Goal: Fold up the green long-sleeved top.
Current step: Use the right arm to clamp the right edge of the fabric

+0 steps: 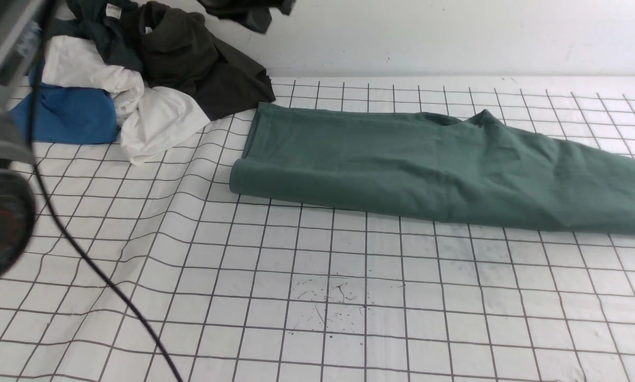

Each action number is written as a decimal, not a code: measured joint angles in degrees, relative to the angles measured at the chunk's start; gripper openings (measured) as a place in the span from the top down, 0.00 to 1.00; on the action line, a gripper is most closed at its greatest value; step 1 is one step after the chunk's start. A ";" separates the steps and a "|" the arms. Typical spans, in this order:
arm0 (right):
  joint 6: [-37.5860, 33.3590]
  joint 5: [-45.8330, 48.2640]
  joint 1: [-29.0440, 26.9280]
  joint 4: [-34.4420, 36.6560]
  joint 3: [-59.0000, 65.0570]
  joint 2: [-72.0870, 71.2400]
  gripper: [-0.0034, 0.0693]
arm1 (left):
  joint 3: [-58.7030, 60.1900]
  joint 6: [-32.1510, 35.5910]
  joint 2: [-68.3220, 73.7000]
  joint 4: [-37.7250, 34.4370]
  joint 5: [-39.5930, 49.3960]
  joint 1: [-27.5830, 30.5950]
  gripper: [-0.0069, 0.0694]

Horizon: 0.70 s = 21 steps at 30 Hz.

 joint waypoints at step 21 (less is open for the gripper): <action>1.24 -8.81 -5.69 11.36 3.60 7.46 0.58 | 64.93 0.78 -46.67 12.19 -5.52 0.00 0.92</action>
